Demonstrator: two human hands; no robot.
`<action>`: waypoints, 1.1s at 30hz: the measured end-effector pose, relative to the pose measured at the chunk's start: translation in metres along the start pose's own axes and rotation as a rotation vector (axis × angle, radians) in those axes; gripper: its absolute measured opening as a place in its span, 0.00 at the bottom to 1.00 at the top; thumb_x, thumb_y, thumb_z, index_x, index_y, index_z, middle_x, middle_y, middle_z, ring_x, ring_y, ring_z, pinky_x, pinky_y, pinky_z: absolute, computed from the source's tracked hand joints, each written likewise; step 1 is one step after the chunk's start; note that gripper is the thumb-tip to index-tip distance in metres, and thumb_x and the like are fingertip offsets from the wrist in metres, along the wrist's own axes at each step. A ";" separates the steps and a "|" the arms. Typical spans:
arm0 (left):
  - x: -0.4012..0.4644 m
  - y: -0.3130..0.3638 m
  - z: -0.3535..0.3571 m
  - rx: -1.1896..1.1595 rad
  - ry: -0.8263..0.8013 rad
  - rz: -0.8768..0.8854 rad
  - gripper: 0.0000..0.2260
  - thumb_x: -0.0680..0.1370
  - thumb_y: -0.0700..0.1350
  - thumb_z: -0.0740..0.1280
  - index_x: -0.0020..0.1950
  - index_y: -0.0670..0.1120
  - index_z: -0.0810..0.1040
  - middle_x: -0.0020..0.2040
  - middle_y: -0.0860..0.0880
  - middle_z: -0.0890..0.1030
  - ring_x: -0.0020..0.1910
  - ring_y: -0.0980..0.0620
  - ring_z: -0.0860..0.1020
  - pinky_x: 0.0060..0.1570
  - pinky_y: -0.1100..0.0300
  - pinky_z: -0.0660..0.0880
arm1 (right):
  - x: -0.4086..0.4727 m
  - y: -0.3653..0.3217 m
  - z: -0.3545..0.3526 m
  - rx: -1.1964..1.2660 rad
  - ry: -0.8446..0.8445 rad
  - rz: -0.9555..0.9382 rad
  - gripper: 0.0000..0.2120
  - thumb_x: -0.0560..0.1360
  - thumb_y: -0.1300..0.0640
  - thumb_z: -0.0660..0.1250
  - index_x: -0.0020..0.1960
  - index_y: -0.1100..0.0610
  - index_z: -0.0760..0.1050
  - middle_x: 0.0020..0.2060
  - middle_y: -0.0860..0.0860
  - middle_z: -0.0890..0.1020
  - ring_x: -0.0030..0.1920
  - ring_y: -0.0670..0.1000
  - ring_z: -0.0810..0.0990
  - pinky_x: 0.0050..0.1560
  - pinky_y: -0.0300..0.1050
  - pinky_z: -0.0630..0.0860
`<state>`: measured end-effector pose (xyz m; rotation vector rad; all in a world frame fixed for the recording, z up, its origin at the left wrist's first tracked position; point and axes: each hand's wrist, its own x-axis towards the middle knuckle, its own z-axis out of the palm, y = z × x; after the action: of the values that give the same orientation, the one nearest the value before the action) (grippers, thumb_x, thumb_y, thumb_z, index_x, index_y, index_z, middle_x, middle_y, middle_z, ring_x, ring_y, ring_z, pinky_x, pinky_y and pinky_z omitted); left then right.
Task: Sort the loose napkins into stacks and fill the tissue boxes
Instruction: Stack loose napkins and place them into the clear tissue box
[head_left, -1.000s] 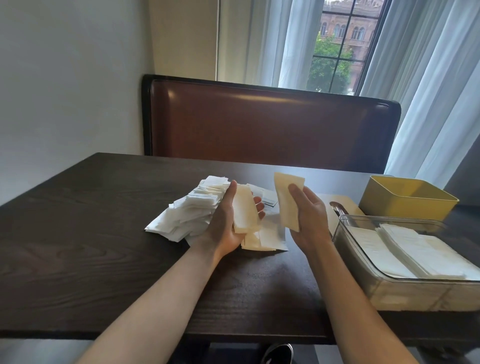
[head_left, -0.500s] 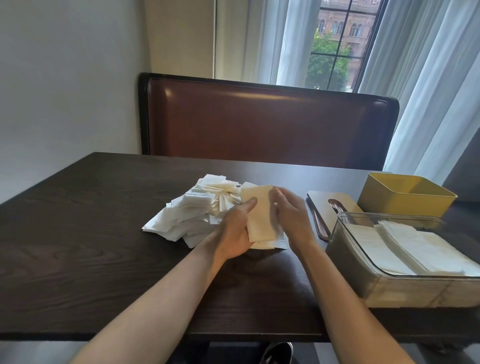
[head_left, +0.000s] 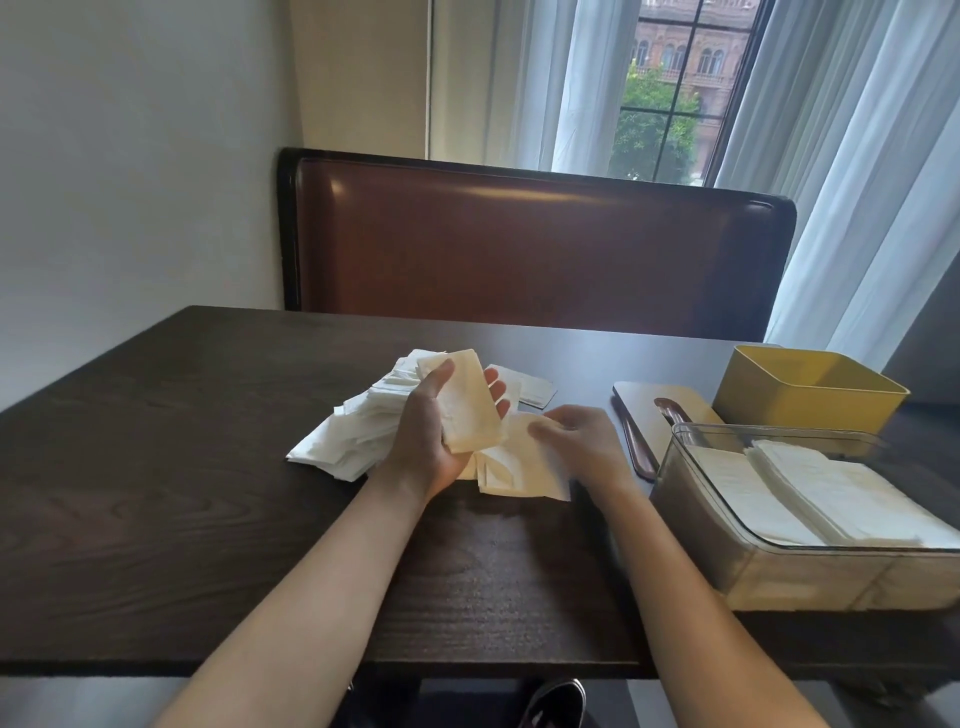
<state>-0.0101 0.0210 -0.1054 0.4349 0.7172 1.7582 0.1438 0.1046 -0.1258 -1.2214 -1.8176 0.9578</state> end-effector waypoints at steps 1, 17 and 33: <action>-0.001 0.000 0.000 0.006 0.000 -0.003 0.21 0.82 0.51 0.63 0.72 0.41 0.73 0.54 0.42 0.84 0.49 0.46 0.85 0.54 0.49 0.79 | -0.004 -0.005 -0.002 0.068 0.024 -0.021 0.06 0.73 0.56 0.73 0.46 0.58 0.84 0.41 0.50 0.84 0.44 0.51 0.82 0.47 0.47 0.78; -0.006 -0.005 0.002 0.173 -0.116 -0.098 0.18 0.79 0.60 0.65 0.60 0.48 0.79 0.52 0.47 0.83 0.50 0.48 0.82 0.48 0.54 0.79 | -0.017 -0.024 -0.013 0.753 -0.181 -0.128 0.10 0.79 0.52 0.67 0.55 0.56 0.81 0.50 0.54 0.82 0.49 0.54 0.81 0.49 0.52 0.78; -0.001 -0.024 0.009 0.352 -0.061 -0.185 0.21 0.83 0.58 0.58 0.67 0.46 0.78 0.54 0.44 0.84 0.49 0.46 0.83 0.45 0.54 0.78 | -0.016 -0.022 -0.002 0.431 0.118 -0.042 0.06 0.79 0.52 0.67 0.53 0.51 0.80 0.47 0.46 0.82 0.48 0.48 0.80 0.43 0.39 0.79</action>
<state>0.0130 0.0262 -0.1143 0.6352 0.9956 1.4421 0.1411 0.0838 -0.1082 -0.9448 -1.4414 1.1547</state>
